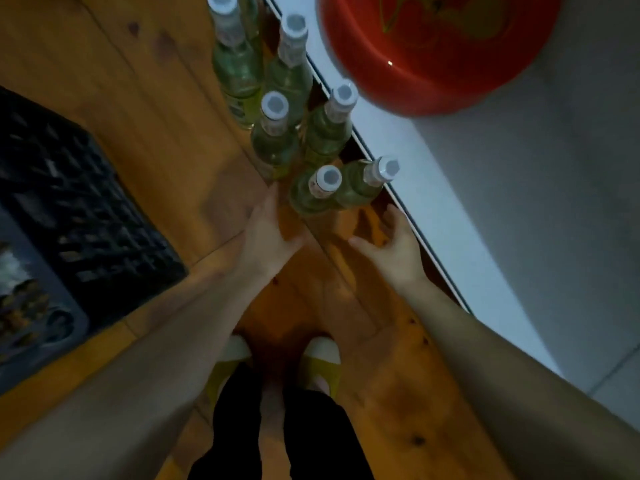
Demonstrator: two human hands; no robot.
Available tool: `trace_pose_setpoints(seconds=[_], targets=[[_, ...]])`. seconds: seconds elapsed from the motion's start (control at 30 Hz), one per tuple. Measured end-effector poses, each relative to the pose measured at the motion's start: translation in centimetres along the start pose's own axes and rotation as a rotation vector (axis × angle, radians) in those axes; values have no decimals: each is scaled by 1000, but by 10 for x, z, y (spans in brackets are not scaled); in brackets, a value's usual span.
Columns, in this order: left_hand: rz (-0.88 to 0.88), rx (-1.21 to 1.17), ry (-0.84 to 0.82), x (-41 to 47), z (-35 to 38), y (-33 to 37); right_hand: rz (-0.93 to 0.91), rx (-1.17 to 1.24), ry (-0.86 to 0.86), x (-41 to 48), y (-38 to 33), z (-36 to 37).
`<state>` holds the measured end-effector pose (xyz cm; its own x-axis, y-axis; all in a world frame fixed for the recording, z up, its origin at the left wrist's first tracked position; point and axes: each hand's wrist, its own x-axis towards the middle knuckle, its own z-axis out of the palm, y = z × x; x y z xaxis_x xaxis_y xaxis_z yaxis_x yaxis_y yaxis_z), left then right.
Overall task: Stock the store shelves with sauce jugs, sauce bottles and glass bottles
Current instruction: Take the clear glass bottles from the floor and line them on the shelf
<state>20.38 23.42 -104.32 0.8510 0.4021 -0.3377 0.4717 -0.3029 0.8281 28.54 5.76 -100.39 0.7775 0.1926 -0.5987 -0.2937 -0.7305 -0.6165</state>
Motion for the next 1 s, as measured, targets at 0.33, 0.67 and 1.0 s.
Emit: trace_pose_setpoints(seconds=[0.33,0.67,1.0], targets=[[85,-151,-67,38,13,-8,-153,180,149,70,15,41],[-124,-284,56,-21,-32,25,-80,264,175,0,-18,24],[-244,-207,97,-143,-163,179,-120,235,86,-179,-163,-67]])
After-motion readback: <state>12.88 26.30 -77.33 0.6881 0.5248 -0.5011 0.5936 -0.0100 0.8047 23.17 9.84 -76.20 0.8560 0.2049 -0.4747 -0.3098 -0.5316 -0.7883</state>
